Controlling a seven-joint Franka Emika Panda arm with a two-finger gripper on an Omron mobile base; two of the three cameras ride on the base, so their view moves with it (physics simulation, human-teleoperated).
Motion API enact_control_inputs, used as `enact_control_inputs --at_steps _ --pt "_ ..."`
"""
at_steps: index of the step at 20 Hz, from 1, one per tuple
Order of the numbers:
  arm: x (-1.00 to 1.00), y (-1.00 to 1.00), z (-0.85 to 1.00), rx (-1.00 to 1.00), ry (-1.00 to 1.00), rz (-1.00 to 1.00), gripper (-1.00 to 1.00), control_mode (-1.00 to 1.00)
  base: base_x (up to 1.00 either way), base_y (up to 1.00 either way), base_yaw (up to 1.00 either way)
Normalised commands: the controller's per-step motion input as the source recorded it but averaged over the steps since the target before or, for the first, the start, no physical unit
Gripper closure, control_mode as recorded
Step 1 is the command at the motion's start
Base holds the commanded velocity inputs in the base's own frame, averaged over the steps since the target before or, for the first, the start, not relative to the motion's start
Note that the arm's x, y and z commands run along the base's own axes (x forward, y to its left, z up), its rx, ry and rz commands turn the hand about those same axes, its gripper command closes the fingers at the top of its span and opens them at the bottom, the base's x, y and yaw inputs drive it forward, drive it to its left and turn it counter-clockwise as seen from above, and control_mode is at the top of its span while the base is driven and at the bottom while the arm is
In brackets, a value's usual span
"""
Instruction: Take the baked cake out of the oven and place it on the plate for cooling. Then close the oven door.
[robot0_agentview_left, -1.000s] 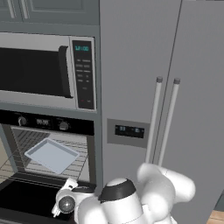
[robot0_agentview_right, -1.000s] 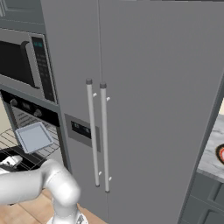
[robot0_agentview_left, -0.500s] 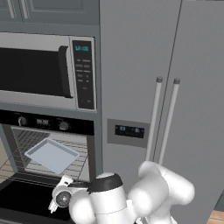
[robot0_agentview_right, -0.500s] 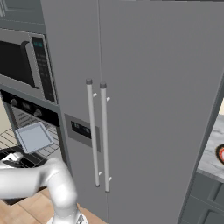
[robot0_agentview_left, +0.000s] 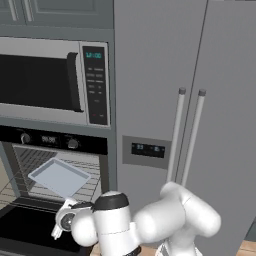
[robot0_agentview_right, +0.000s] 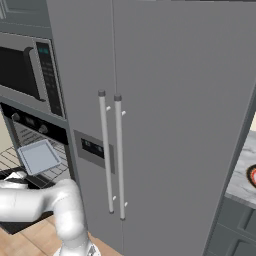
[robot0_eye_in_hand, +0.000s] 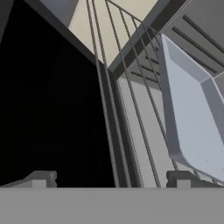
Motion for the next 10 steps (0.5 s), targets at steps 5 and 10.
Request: enact_control_inputs --at_steps 5,10 --pt "0.18 0.19 -0.13 0.00 0.00 0.03 -1.00 -1.00 0.00 0.00 0.00" --pt "0.19 0.14 -0.10 0.00 0.00 0.03 -1.00 -1.00 0.00 0.00 0.00"
